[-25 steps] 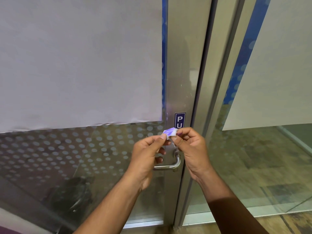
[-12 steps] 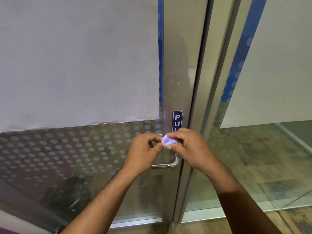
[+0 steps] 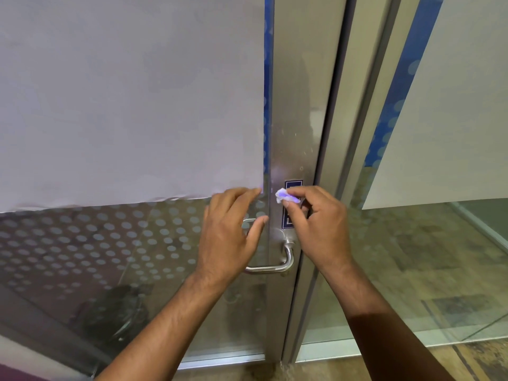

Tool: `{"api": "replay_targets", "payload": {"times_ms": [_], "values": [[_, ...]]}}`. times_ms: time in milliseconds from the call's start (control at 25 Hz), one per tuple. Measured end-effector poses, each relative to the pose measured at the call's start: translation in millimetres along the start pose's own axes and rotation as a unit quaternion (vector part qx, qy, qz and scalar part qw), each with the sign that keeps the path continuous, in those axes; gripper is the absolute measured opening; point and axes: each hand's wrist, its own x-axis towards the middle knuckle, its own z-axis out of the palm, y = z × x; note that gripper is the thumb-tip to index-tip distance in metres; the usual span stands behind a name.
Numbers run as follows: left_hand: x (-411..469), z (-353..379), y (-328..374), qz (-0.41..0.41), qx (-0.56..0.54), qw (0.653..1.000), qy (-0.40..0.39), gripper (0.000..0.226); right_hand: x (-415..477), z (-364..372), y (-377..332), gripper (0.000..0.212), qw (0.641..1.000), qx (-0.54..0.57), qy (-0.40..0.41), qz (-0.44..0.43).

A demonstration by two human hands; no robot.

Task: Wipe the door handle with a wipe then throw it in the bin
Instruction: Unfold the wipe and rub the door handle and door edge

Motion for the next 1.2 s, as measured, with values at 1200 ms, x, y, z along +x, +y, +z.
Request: {"api": "replay_targets", "payload": {"times_ms": [1200], "values": [[29, 7, -41, 0.121, 0.311, 0.942, 0.033, 0.107, 10, 50, 24, 0.009, 0.969, -0.143, 0.142, -0.146]]}}
